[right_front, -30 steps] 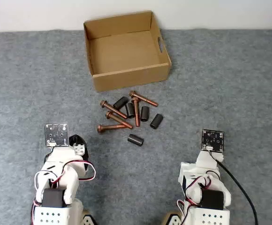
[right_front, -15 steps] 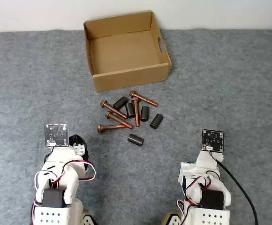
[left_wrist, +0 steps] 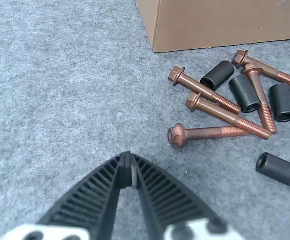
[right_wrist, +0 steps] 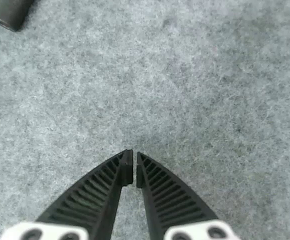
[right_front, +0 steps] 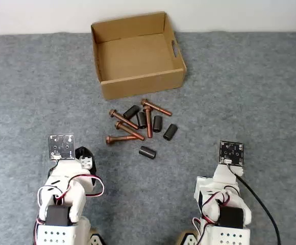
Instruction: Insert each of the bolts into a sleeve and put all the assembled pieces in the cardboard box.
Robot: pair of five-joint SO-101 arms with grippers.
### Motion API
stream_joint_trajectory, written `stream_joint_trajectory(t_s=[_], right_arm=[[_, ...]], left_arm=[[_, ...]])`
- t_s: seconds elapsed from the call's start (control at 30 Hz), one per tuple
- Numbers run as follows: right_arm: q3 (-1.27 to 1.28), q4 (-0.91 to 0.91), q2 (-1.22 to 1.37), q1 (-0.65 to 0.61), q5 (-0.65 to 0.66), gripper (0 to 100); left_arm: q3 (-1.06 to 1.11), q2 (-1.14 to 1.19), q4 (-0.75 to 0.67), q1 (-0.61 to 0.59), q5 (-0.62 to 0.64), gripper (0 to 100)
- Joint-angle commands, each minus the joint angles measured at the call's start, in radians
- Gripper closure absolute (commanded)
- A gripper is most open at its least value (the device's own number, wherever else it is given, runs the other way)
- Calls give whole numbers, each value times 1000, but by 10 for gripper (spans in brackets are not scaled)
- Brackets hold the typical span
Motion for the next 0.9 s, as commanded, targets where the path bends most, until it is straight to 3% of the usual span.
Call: stream_joint_trajectory(t_s=[0.0, 0.57, 0.87], right_arm=[[18, 4, -8, 5, 12, 989], [-5, -12, -10, 7, 8, 989], [-373, -61, -4, -30, 11, 991]], left_arm=[[-5, -3, 6, -3, 9, 994], [-5, -3, 6, -3, 9, 994], [-5, -3, 6, -3, 9, 994]])
